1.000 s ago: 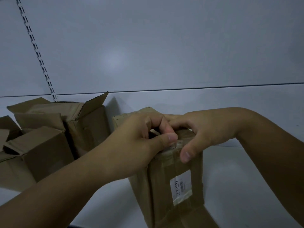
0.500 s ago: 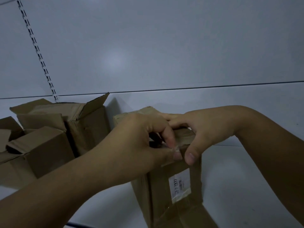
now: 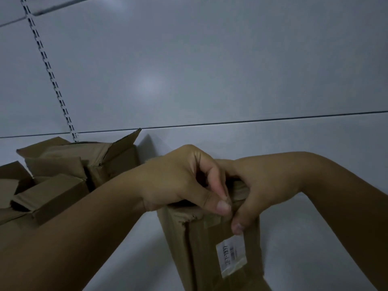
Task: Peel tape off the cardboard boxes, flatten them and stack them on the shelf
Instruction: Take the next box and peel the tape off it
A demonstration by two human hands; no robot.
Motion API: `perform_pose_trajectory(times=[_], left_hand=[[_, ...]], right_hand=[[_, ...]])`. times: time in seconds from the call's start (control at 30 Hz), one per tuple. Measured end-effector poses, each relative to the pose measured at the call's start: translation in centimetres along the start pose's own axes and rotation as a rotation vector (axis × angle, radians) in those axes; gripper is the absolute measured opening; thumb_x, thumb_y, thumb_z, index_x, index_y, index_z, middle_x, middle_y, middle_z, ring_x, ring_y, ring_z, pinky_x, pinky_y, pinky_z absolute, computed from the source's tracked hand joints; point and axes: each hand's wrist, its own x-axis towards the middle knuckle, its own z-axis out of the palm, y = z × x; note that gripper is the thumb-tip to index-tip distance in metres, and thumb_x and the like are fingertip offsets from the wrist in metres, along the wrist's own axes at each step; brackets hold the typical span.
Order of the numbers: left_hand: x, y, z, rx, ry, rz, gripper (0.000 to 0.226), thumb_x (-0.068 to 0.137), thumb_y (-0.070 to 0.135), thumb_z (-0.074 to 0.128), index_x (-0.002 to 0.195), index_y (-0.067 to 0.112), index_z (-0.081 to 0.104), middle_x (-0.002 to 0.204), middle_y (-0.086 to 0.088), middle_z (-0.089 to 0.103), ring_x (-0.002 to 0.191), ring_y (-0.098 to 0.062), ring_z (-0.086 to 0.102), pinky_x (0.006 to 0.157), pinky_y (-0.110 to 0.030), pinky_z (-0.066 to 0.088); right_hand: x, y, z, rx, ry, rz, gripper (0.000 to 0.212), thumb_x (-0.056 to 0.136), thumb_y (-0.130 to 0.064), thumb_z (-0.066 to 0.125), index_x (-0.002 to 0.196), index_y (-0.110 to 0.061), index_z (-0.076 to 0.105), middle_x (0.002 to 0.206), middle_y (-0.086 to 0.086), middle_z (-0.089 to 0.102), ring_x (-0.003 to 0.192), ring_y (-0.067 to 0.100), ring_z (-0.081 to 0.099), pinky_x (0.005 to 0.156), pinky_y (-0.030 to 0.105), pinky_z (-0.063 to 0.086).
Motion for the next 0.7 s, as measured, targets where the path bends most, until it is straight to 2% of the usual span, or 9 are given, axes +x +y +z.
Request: perform_pose_trajectory(times=[0.13, 0.23, 0.37, 0.4, 0.47, 0.53, 0.57, 0.7], left_hand=[[0.1, -0.4, -0.1, -0.061, 0.04, -0.016, 0.023, 0.062, -0.006, 0.07, 0.058, 0.016, 0.072, 0.063, 0.001, 0.071, 0.062, -0.01, 0.065, 0.065, -0.023, 0.05], [0.1, -1.0, -0.3, -0.138, 0.125, -0.006, 0.014, 0.053, 0.0, 0.075, 0.054, 0.014, 0.072, 0.062, 0.002, 0.07, 0.06, -0.013, 0.06, 0.07, -0.032, 0.041], [0.0, -1.4, -0.4, -0.159, 0.188, 0.047, 0.02, 0.046, 0.0, 0.081, 0.053, 0.016, 0.072, 0.063, 0.003, 0.07, 0.065, -0.013, 0.059, 0.074, -0.034, 0.04], [0.0, -1.5, -0.3, -0.171, 0.2, 0.062, 0.019, 0.042, 0.005, 0.082, 0.052, 0.016, 0.071, 0.063, 0.003, 0.07, 0.067, -0.015, 0.058, 0.074, -0.035, 0.04], [-0.1, -1.6, -0.3, -0.218, 0.216, 0.089, 0.008, 0.045, 0.015, 0.077, 0.051, 0.017, 0.071, 0.062, 0.003, 0.069, 0.063, -0.012, 0.057, 0.066, -0.025, 0.046], [-0.1, -1.6, -0.3, -0.272, 0.238, 0.105, 0.006, 0.046, 0.015, 0.075, 0.049, 0.017, 0.071, 0.061, 0.002, 0.068, 0.053, -0.007, 0.054, 0.047, -0.014, 0.043], [-0.1, -1.6, -0.3, -0.289, 0.253, 0.112, 0.005, 0.046, 0.014, 0.074, 0.049, 0.016, 0.07, 0.061, 0.002, 0.068, 0.049, -0.006, 0.052, 0.043, -0.013, 0.041], [0.1, -1.6, -0.3, -0.397, 0.344, 0.125, 0.005, 0.047, 0.017, 0.073, 0.047, 0.016, 0.068, 0.057, 0.002, 0.062, 0.038, -0.004, 0.046, 0.043, -0.014, 0.041]], right_hand=[[0.1, 0.0, 0.0, -0.003, -0.012, 0.011, 0.063, 0.057, -0.041, 0.084, 0.1, -0.063, 0.044, 0.109, -0.032, 0.058, 0.102, -0.008, 0.056, 0.085, 0.013, 0.048], [0.2, 0.1, 0.0, -0.045, 0.0, 0.036, 0.072, 0.051, -0.052, 0.081, 0.11, -0.06, 0.042, 0.11, -0.037, 0.053, 0.105, -0.012, 0.052, 0.089, 0.014, 0.045], [0.2, 0.3, 0.1, -0.021, -0.016, 0.033, 0.072, 0.052, -0.05, 0.081, 0.113, -0.058, 0.043, 0.108, -0.042, 0.052, 0.103, -0.013, 0.052, 0.085, 0.011, 0.046], [0.2, 0.3, 0.1, -0.013, -0.022, 0.028, 0.07, 0.052, -0.05, 0.081, 0.112, -0.057, 0.044, 0.106, -0.044, 0.051, 0.102, -0.014, 0.053, 0.083, 0.01, 0.047], [0.3, 0.3, 0.2, -0.003, -0.025, 0.01, 0.068, 0.052, -0.051, 0.079, 0.11, -0.056, 0.046, 0.105, -0.048, 0.049, 0.101, -0.014, 0.054, 0.081, 0.01, 0.048], [0.4, 0.1, 0.2, 0.002, -0.025, -0.004, 0.067, 0.054, -0.05, 0.079, 0.111, -0.055, 0.045, 0.104, -0.051, 0.046, 0.101, -0.015, 0.053, 0.079, 0.007, 0.046], [0.4, 0.1, 0.3, 0.0, -0.023, -0.004, 0.066, 0.054, -0.049, 0.079, 0.111, -0.056, 0.045, 0.104, -0.053, 0.045, 0.101, -0.017, 0.051, 0.077, 0.004, 0.045], [0.3, 0.1, 0.2, -0.039, 0.002, 0.018, 0.068, 0.05, -0.055, 0.078, 0.104, -0.065, 0.037, 0.101, -0.052, 0.047, 0.098, -0.022, 0.049, 0.074, 0.002, 0.042]])
